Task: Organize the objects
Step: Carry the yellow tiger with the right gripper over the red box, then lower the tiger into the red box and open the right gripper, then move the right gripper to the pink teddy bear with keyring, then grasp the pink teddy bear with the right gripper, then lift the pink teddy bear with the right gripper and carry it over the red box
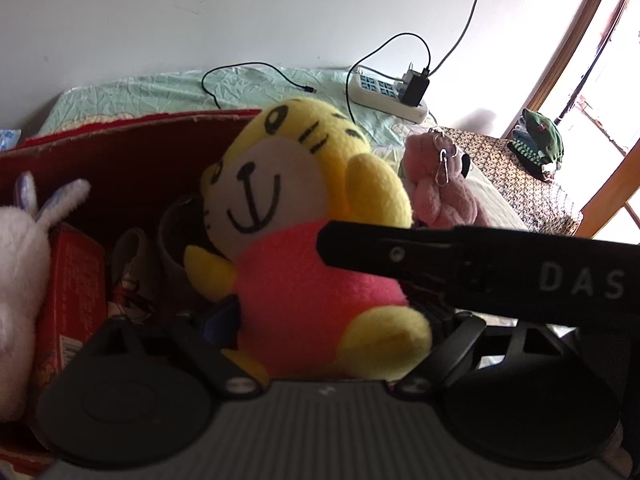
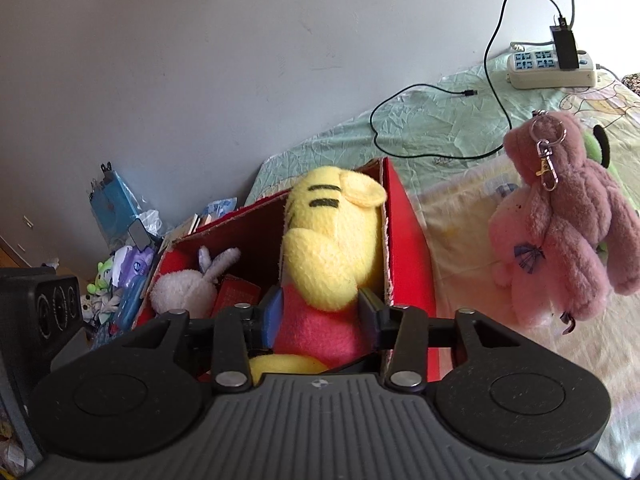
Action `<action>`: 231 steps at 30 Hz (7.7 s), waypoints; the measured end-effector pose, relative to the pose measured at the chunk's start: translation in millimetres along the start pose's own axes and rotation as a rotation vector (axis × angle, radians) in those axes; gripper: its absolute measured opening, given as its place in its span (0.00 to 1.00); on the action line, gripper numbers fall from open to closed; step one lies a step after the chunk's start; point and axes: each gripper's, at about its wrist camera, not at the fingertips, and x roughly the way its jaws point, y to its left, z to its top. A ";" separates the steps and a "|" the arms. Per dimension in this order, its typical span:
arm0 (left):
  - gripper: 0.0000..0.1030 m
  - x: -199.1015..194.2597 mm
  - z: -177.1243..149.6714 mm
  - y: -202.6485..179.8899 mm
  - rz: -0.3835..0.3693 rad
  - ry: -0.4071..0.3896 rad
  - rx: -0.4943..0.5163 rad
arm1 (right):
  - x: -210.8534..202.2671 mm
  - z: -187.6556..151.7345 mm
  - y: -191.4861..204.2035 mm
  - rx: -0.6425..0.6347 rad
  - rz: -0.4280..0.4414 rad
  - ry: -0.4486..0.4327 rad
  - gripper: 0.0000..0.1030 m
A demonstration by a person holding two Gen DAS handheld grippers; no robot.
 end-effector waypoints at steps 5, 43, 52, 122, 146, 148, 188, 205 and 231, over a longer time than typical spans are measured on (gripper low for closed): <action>0.85 1.2 2.9 -6.0 0.036 0.017 0.016 | -5.1 -1.9 -7.3 0.035 0.017 -0.013 0.42; 0.85 -31.5 -4.0 -49.3 0.313 -0.017 0.049 | -47.1 -22.4 -16.7 0.070 0.064 -0.071 0.44; 0.85 -43.7 -7.3 -61.0 0.392 -0.018 0.039 | -56.5 -25.6 -23.2 0.086 0.093 -0.073 0.45; 0.85 75.1 -6.8 -199.8 0.479 0.225 -0.053 | -78.4 12.9 -185.7 0.127 0.184 0.174 0.46; 0.85 116.2 -28.5 -210.7 0.362 0.221 -0.002 | -80.5 -15.4 -248.7 0.240 0.091 0.160 0.46; 0.85 116.7 -25.1 -207.4 0.331 0.198 -0.010 | -81.7 -14.4 -251.6 0.250 0.097 0.147 0.46; 0.65 110.5 -6.4 -203.4 0.189 0.024 0.111 | -58.0 6.8 -226.0 0.112 0.180 0.099 0.28; 0.78 108.5 -70.6 -211.1 0.147 0.182 0.042 | -91.4 -42.8 -239.2 0.122 0.178 0.289 0.32; 0.54 96.4 -43.2 -166.3 0.275 0.125 -0.026 | -37.3 -0.2 -196.9 0.163 0.526 0.306 0.36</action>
